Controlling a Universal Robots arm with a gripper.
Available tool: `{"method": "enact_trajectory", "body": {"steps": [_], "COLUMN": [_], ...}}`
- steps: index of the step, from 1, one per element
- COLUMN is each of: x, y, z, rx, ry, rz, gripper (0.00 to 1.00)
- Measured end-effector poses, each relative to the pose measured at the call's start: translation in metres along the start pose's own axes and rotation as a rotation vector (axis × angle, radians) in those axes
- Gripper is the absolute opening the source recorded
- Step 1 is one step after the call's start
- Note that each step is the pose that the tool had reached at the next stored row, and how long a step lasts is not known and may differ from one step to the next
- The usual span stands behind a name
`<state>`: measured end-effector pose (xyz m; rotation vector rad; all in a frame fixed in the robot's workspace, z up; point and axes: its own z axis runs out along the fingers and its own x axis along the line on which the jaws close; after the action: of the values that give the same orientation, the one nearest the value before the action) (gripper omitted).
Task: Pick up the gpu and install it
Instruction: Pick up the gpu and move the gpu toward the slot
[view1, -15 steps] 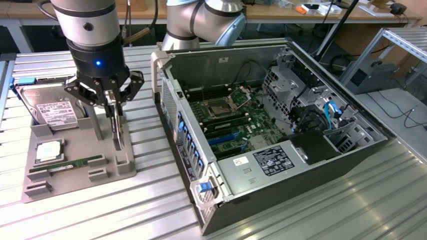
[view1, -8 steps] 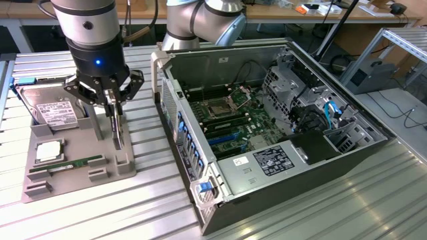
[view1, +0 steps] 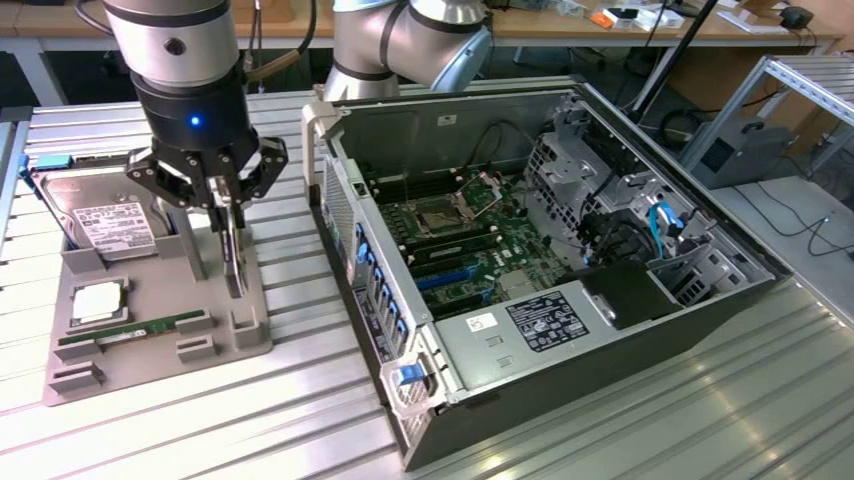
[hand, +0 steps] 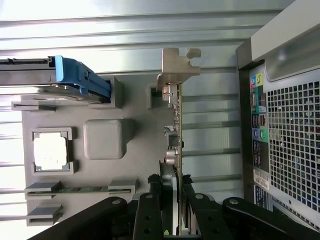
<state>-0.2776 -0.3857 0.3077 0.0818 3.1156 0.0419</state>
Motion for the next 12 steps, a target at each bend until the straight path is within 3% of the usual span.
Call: {"method": "enact_trajectory", "body": {"steps": [12], "x": [-0.0001], "y": [0.0001], "z": [-0.0042], "rx": [-0.0001], "ry": [-0.0001], "rz": [0.0], "gripper": [0.27]}}
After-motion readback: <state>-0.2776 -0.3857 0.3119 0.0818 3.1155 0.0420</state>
